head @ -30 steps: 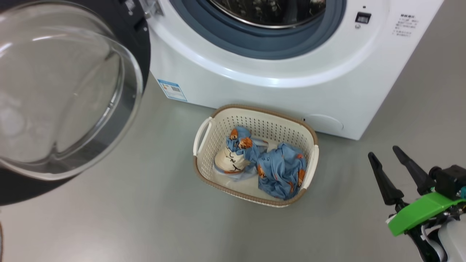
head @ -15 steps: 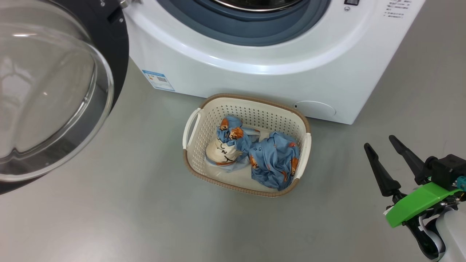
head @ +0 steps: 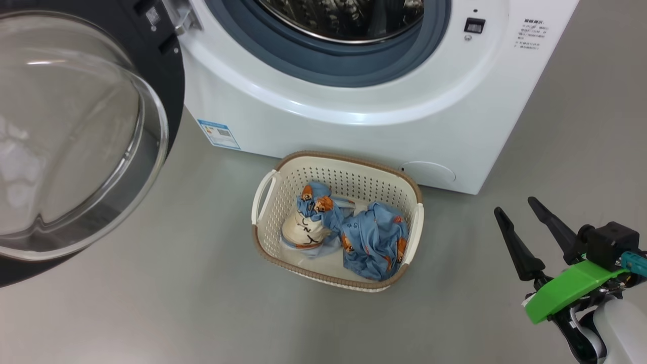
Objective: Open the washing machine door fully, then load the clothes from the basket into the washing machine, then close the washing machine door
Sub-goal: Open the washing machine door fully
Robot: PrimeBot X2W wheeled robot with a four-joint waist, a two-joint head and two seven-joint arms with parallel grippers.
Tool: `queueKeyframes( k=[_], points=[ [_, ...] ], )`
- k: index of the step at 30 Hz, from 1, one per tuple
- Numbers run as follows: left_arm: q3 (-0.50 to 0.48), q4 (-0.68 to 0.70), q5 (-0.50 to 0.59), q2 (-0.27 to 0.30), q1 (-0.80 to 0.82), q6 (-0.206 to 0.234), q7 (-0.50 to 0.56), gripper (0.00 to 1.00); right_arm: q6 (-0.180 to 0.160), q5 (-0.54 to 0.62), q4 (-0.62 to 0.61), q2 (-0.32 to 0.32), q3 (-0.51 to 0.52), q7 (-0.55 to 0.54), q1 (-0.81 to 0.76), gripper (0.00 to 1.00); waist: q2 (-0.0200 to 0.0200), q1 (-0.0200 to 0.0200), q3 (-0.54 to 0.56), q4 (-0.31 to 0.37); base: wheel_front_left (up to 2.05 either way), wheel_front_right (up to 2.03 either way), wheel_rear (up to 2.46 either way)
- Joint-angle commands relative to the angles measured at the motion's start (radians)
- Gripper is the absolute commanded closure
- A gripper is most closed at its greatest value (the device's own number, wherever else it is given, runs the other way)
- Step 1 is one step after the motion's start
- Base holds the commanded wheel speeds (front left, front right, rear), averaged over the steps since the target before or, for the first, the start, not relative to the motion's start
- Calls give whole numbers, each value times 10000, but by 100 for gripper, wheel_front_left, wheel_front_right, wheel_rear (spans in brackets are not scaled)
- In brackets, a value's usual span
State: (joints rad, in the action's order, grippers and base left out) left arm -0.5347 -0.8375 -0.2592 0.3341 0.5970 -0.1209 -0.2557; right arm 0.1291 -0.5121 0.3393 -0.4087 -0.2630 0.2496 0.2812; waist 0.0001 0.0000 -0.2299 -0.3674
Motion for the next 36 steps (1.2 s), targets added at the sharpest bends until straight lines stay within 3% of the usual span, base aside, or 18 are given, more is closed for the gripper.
queueKeyframes(
  k=[1, 5, 12, 13, 14, 16, 17, 18, 19, 27, 36],
  points=[
    [-176, 373, 93, 465, -331, -43, -60, 100, 16, -60, -178, -57, -151, 122, -264, 0, -1, 0, 236, -52, 0, 0, 0],
    [-202, 1052, -19, -35, -921, -86, -60, 100, 16, -92, -181, 16, -190, 122, -369, 0, -1, 0, 470, -98, 0, 0, 0],
    [626, 2543, -552, -933, -2563, -95, -61, 100, 16, -182, -71, 217, -245, 122, -634, 0, -1, 0, 1161, -65, 0, 0, 0],
    [654, 2733, -572, -1048, -2774, -95, -61, 78, 16, -198, -57, 236, -256, 122, -670, 0, -1, 0, 1250, -50, 0, 0, 0],
    [747, 2899, -566, -1156, -2987, -96, -61, 65, 16, -211, -50, 255, -263, 122, -713, 0, -1, 0, 1335, -29, 0, 0, 0],
    [889, 3175, -623, -1342, -3353, -96, -61, 51, 16, -234, -46, 276, -253, 122, -806, 0, -1, 0, 1471, 22, 0, 0, 0],
    [946, 3298, -632, -1429, -3521, -96, -61, 36, 16, -245, -44, 291, -216, 122, -858, 0, -1, 0, 1527, 50, 0, 0, 0],
    [1004, 3406, -664, -1517, -3670, -96, -61, 10, 16, -254, -47, 306, -195, 122, -907, 0, -1, 0, 1578, 87, 0, 0, 0],
    [1120, 3511, -687, -1571, -3802, -96, -61, 0, 16, -258, -52, 319, -162, 122, -953, 0, -1, 0, 1606, 125, 0, 0, 0],
    [2012, 4237, -779, -1725, -4637, -97, -61, 0, 16, -214, -130, 407, 9, 122, -1119, 0, -1, 0, 1737, 713, 0, 0, 0],
    [3224, 4792, -1170, -1527, -5002, -97, -61, 0, 16, -142, -256, 481, 295, 122, -1202, 0, -1, 0, 1643, 1719, 0, 0, 0]
  ],
)
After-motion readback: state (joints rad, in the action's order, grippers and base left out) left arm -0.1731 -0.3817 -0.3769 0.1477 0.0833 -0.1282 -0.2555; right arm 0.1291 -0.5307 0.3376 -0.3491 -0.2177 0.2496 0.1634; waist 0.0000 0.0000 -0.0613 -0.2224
